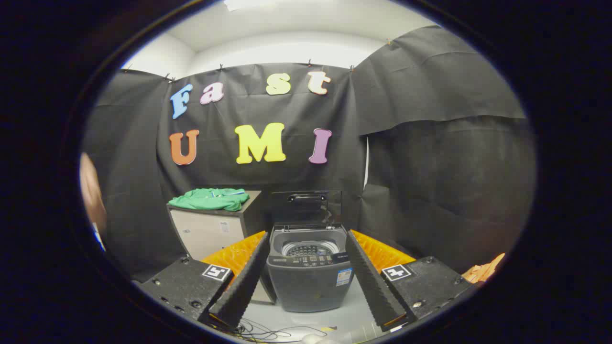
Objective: Put the clothes into the washing machine and then close the washing machine lid.
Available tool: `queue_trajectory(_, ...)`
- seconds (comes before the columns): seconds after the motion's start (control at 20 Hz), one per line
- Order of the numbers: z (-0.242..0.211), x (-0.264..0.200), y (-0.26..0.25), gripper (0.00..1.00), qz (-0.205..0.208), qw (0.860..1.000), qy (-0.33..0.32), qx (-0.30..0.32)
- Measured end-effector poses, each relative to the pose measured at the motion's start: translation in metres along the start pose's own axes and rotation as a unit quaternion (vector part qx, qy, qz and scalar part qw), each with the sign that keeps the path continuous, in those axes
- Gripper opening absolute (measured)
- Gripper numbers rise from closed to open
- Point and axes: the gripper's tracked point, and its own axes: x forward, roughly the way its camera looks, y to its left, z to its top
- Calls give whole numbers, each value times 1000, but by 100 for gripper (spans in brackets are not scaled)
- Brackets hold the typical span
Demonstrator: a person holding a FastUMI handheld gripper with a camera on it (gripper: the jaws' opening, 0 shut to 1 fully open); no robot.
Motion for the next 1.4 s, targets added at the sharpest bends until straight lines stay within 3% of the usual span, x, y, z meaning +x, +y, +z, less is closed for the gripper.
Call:
queue_trajectory(0.85,6,9,-9,100,-25,1000,-6,1)
queue_trajectory(1.15,38,31,15,100,-11,1000,-7,5)
queue_trajectory(1.4,79,78,67,100,35,999,2,6)
